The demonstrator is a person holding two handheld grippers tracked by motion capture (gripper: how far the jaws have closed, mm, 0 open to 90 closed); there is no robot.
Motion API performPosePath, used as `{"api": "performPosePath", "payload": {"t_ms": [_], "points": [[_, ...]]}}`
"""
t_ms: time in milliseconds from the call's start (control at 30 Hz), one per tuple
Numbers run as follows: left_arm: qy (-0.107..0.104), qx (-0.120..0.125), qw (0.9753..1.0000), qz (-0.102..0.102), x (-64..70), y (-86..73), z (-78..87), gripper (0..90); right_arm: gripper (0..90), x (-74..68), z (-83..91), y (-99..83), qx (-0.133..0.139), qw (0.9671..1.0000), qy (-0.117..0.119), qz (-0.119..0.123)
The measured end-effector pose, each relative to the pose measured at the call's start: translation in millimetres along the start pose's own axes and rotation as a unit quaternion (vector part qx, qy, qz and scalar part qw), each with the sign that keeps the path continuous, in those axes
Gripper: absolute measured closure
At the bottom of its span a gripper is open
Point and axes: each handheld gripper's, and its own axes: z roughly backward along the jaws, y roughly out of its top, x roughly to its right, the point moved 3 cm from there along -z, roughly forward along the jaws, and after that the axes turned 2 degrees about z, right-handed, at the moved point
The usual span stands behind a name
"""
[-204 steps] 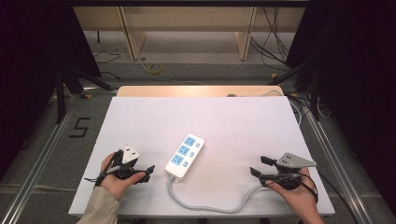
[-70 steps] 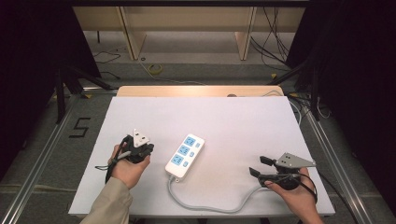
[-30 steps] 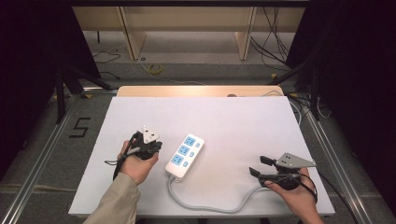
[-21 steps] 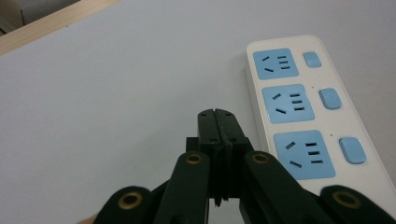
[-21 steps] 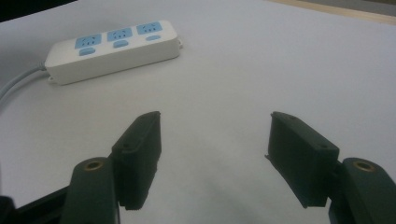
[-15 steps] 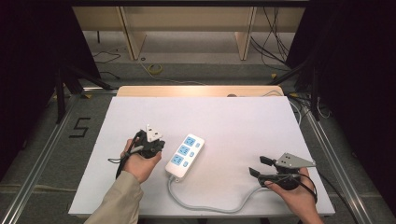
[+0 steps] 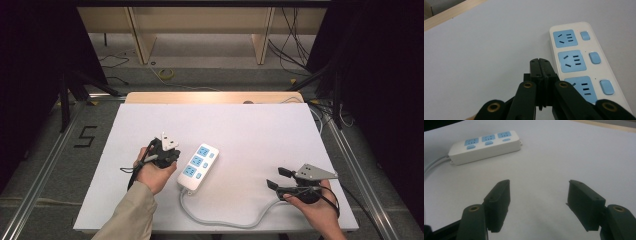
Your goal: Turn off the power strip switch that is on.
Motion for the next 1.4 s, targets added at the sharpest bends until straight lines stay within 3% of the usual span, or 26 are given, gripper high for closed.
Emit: {"api": "performPosePath", "payload": {"t_ms": [1400], "points": [[-0.015, -0.016, 0.9996, -0.016, 16.0, 13.0, -14.6, 89.8, 35.6, -0.3, 0.0, 0.1, 0.000, 1.0000, 0.000, 0.001]]}}
